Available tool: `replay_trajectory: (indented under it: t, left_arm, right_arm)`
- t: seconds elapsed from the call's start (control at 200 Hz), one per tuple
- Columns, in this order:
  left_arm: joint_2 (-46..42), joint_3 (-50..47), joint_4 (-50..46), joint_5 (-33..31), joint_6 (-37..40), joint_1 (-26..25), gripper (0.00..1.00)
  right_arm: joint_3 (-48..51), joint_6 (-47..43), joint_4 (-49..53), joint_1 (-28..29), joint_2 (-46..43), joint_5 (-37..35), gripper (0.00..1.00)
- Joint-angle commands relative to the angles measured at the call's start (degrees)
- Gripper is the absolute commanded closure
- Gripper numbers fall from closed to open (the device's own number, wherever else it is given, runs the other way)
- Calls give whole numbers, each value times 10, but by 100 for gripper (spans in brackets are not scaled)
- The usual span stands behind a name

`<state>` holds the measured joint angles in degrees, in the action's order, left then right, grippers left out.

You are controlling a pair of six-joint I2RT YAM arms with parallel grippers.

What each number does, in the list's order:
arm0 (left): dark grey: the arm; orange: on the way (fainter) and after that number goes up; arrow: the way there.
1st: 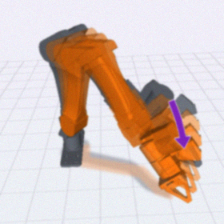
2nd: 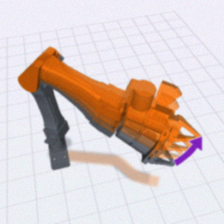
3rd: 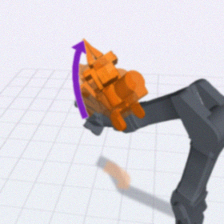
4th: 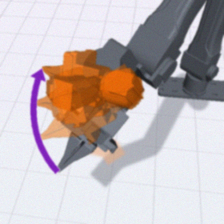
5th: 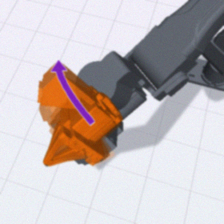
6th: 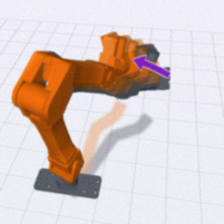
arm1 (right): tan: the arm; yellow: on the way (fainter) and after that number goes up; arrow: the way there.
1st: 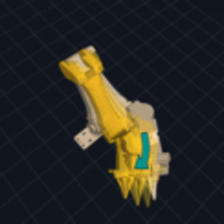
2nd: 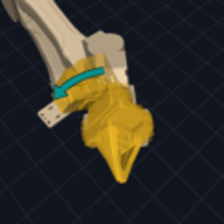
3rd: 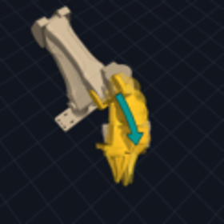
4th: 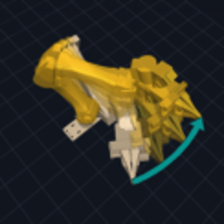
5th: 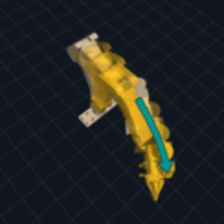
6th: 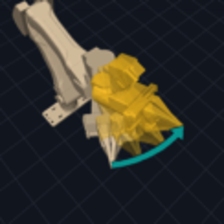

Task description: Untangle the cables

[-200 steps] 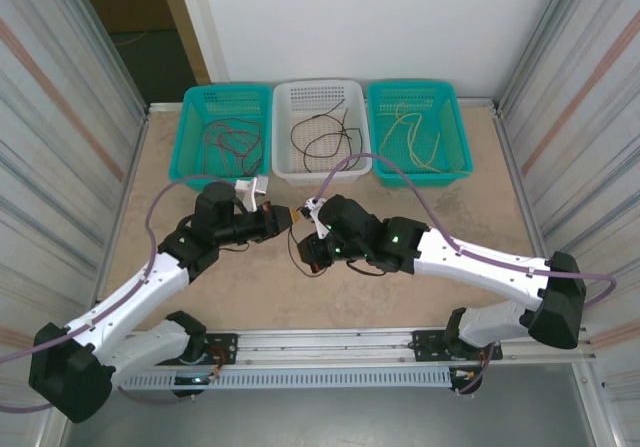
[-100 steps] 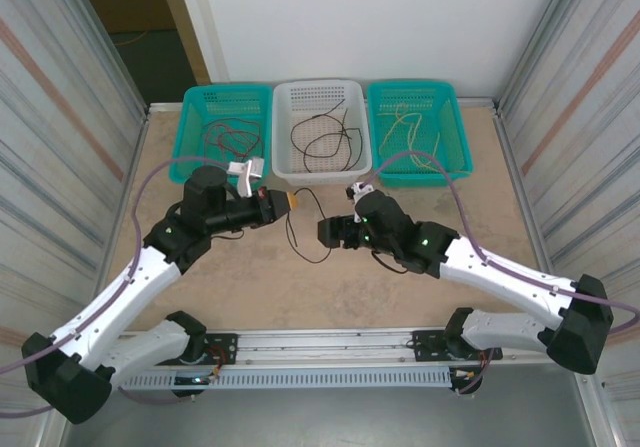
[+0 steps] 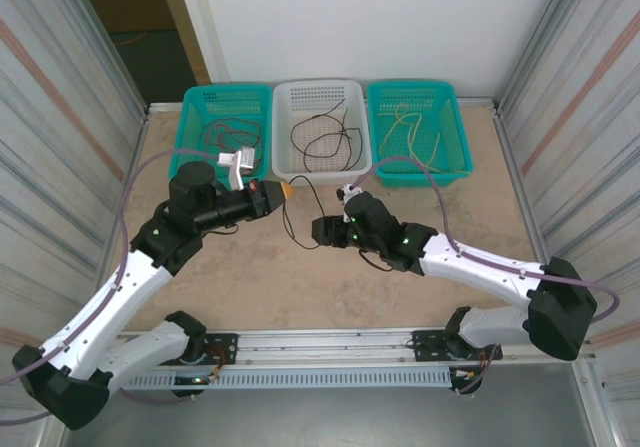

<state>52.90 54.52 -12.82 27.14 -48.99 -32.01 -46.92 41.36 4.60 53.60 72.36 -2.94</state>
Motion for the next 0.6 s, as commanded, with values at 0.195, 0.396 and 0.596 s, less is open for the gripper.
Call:
replay_trajectory:
  t: [0.195,0.396,0.596]
  left_arm:
    - [-18,23,8,-16,-9,-4,100]
    - [-23,27,-15,-24,11,-4,100]
    - [-27,80,-186,-123,170,-4,100]
  right_arm:
    - [13,17,-34,-3,21,6,59]
    - [10,13,-29,-3,24,4,90]
    - [-19,-16,63,0,-10,-34,100]
